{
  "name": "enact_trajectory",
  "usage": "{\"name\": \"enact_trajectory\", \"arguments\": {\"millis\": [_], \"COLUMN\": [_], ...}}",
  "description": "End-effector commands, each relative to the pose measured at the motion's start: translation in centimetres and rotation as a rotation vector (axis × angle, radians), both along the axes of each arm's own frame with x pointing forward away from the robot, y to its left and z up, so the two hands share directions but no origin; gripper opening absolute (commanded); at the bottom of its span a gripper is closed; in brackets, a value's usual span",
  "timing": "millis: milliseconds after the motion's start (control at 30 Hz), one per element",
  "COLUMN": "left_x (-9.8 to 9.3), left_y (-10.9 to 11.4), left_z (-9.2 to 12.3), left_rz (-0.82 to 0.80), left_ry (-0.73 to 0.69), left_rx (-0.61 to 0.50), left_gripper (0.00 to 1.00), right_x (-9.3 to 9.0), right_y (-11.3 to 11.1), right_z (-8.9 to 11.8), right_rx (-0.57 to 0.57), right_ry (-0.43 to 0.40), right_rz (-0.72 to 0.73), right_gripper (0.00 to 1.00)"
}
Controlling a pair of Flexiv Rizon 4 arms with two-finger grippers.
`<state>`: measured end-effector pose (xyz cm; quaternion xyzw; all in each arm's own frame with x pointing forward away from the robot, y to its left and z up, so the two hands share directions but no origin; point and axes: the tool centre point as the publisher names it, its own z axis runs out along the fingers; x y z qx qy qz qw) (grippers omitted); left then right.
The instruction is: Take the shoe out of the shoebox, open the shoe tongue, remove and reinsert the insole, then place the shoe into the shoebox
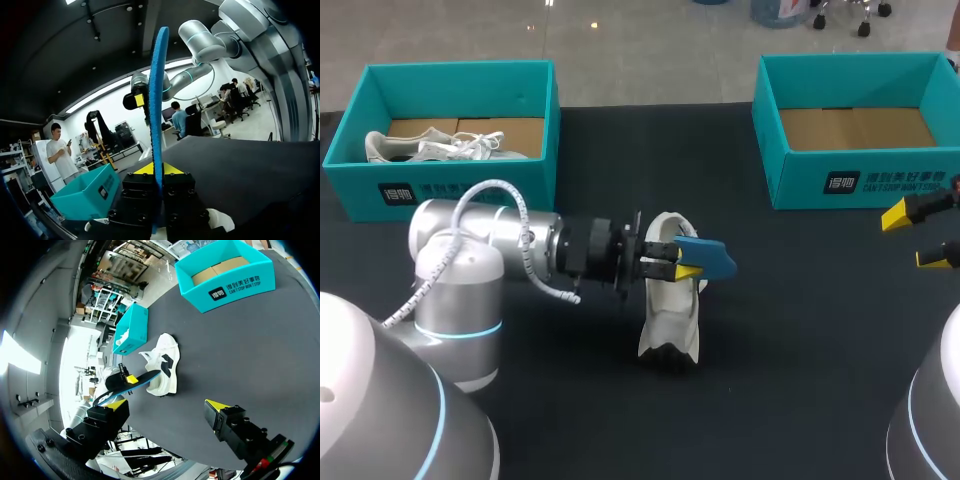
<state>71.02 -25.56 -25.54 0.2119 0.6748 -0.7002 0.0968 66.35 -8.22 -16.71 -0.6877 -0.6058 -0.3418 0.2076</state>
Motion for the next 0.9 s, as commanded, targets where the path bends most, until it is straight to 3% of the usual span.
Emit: {"name": "enact_trajectory", "arguments": {"millis": [33,900], "left_x": [-0.5,0.0], "left_y": [0.7,1.5], "left_z": [0.5,-0.5], "left_rz": [0.014,0.039], "left_ry": [-0.009,0.010], "left_rx": [-0.004,0.036], "left_gripper": [0.00,0.00], "right_x": [-1.1,-1.1], "right_y": [0.0,0.0], "right_z": [0.1,0.1], "right_rx": [-0.004,-0.004], "right_ry": [-0.025,-0.025], "right_rz": [-0.030,-0.030], "right_gripper": [1.00,1.00]}}
